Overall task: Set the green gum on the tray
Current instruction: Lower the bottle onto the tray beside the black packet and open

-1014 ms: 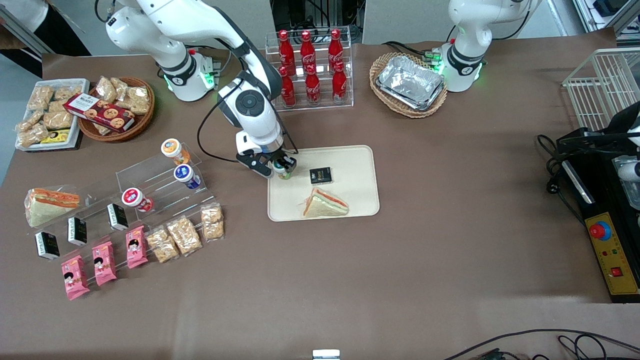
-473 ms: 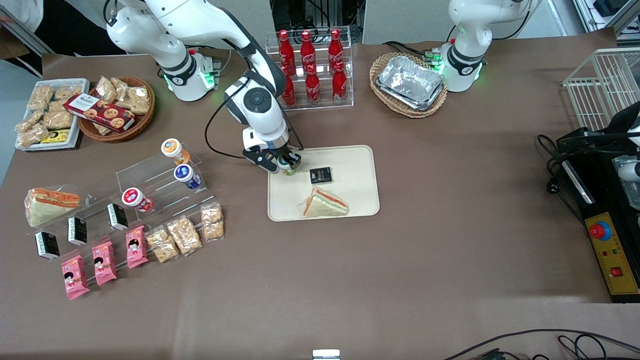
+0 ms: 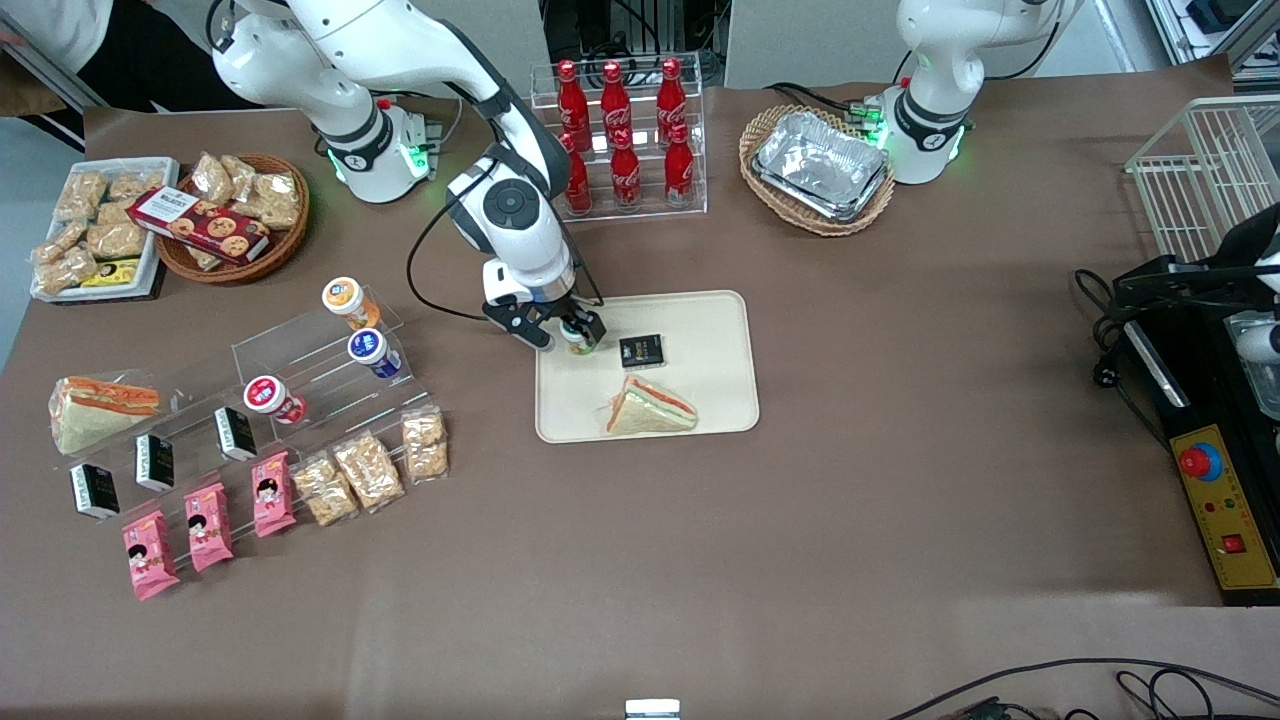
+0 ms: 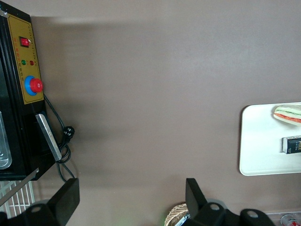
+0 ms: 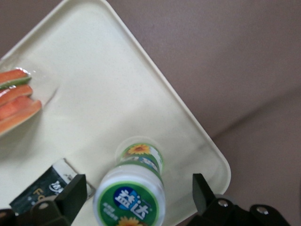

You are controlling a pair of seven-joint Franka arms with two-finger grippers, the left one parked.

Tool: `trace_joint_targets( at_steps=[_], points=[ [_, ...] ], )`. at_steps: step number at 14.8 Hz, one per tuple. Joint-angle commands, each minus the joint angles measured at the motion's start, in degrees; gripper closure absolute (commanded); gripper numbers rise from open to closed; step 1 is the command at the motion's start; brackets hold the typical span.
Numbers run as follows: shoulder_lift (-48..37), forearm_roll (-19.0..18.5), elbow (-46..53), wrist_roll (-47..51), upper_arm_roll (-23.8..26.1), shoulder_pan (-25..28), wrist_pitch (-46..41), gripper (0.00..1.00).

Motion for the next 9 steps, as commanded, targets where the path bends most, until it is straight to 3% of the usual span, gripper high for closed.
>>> trace_joint_targets(
  at_steps=[1, 9],
  points=[
    [-2.8, 0.95, 0.2, -0.78, -0.47, -0.35, -1.06, 0.0],
    [-12.21, 0.78, 13.09, -15.35, -0.83, -5.0, -26.0, 0.0]
  ],
)
